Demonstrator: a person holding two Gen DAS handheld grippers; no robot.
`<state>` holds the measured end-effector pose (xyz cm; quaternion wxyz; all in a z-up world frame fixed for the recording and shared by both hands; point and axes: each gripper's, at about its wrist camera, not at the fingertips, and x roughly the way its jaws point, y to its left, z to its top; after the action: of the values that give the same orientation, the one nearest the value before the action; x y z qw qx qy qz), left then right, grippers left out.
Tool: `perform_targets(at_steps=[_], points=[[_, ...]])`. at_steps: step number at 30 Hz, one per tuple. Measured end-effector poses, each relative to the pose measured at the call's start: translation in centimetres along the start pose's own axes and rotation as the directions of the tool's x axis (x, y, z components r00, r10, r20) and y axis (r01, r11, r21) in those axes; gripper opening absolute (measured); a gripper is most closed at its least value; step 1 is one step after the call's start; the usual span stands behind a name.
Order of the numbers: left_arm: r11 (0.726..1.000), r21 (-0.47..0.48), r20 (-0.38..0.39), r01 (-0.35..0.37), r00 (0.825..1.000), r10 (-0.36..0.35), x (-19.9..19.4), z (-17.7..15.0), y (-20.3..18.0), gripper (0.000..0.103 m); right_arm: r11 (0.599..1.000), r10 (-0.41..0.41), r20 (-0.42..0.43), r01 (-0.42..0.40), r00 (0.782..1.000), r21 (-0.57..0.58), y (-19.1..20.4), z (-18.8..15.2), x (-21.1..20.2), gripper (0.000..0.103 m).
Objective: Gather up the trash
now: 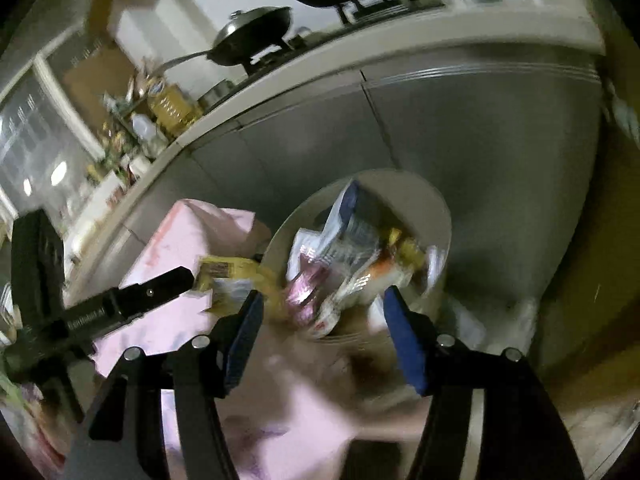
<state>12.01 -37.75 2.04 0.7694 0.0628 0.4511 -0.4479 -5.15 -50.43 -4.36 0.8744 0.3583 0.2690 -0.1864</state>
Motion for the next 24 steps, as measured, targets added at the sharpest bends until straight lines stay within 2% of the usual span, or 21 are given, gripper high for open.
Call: perform_targets(at_steps=[4,7,10,12,14,16,18,20,22,24], points=[[0.997,0.014,0.019,0.074,0.997,-0.074,-2.4,-1.1,0.4,0.049,0.999,0.026,-0.004,-0.026,1.000,0.042,1.8,-1.9,-1.1,0.060],[0.991,0.002,0.021,0.132,0.991,-0.132,-3.2,-0.8,0.3,0.048,0.997,0.018,0.017,-0.017,1.000,-0.074,4.0,-1.9,-1.7,0.060],[0.989,-0.017,0.024,0.150,0.988,-0.150,-3.9,-0.2,0.8,0.049,0.984,0.006,0.017,-0.002,1.000,-0.179,5.5,-2.0,-1.2,0.060],[0.987,-0.055,0.053,0.154,0.987,-0.151,-4.9,0.3,2.2,0.048,0.956,-0.009,-0.013,0.005,1.000,-0.294,7.2,-2.0,0.5,0.060],[0.983,-0.102,0.087,0.151,0.986,-0.142,-6.0,0.6,3.9,0.049,0.901,-0.039,-0.013,0.029,0.999,-0.432,9.2,-2.2,2.3,0.060],[0.978,-0.152,0.114,0.143,0.985,-0.126,-7.2,0.6,5.9,0.049,0.853,-0.051,-0.013,0.037,0.999,-0.521,10.8,-2.5,4.2,0.059],[0.970,-0.203,0.126,0.130,0.986,-0.105,-7.9,0.3,7.9,0.049,0.830,-0.055,-0.049,0.019,0.997,-0.557,11.8,-2.1,7.0,0.057],[0.964,-0.234,0.123,0.126,0.987,-0.099,-8.1,0.1,9.0,0.049,0.832,-0.069,-0.079,0.014,0.995,-0.555,11.8,-1.6,9.3,0.046],[0.959,-0.258,0.110,0.119,0.990,-0.093,-8.0,-0.3,9.8,0.049,0.848,-0.080,-0.130,-0.001,0.988,-0.529,11.0,-0.9,11.5,0.003],[0.959,-0.261,0.098,0.111,0.991,-0.088,-7.8,-0.6,10.4,0.049,0.884,-0.042,-0.144,-0.030,0.989,-0.467,10.1,-0.1,11.7,0.000]])
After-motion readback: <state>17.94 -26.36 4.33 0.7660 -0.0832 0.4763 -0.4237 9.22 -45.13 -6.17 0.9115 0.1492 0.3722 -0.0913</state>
